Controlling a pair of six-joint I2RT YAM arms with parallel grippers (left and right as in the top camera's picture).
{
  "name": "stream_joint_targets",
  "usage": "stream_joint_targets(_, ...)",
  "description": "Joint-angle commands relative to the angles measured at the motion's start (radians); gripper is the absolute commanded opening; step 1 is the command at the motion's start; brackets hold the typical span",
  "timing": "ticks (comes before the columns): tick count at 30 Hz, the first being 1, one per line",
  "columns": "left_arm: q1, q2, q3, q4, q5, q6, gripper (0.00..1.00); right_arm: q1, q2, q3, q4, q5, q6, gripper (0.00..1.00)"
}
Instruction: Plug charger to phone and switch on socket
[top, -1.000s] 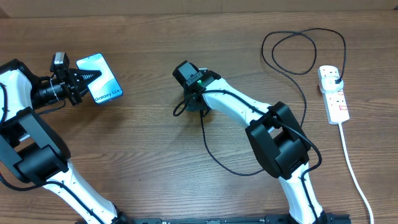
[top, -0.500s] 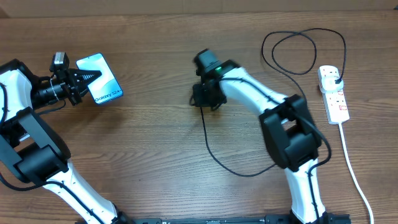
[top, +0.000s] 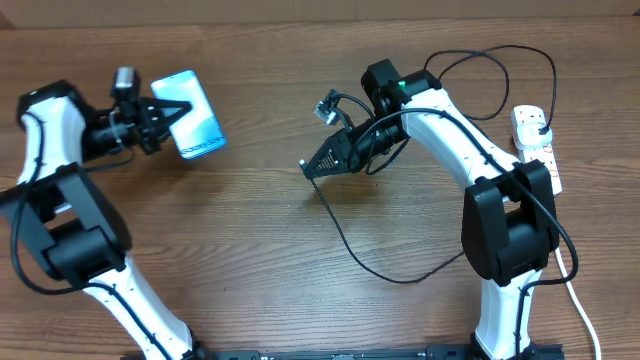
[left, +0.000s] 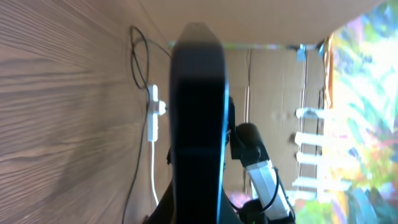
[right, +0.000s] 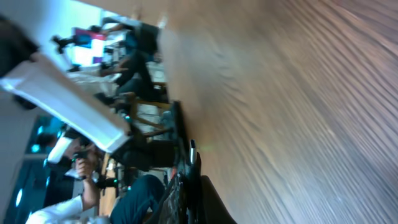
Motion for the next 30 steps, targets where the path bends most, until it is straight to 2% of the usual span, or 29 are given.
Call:
stream_joint_targets(1,-0.057,-0.035,0.027,-0.004,0.069,0.05,0.04,0.014,-0.017,0.003,0.006,-0.144,-0.079,0.04)
stream_joint_targets(11,-0.117,-0.076,0.027,-0.004,0.069,0.051,0.04,0.015,-0.029,0.003,-0.105,-0.169,-0.073,0.04)
stream_joint_targets(23,-0.121,-0.417,0.027,-0.004,0.068,0.08,0.05,0.026,-0.242,0.003,-0.209,-0.072,-0.078,0.04)
stream_joint_targets(28,-0.134,-0.469,0.027,-0.003,0.068,0.077,0.04,0.074,-0.268,0.003,-0.207,-0.072,-0.106,0.04)
stream_joint_targets(30,-0.145,-0.468,0.026,-0.003,0.068,0.04,0.05,0.101,-0.268,0.003,-0.202,-0.071,-0.106,0.04)
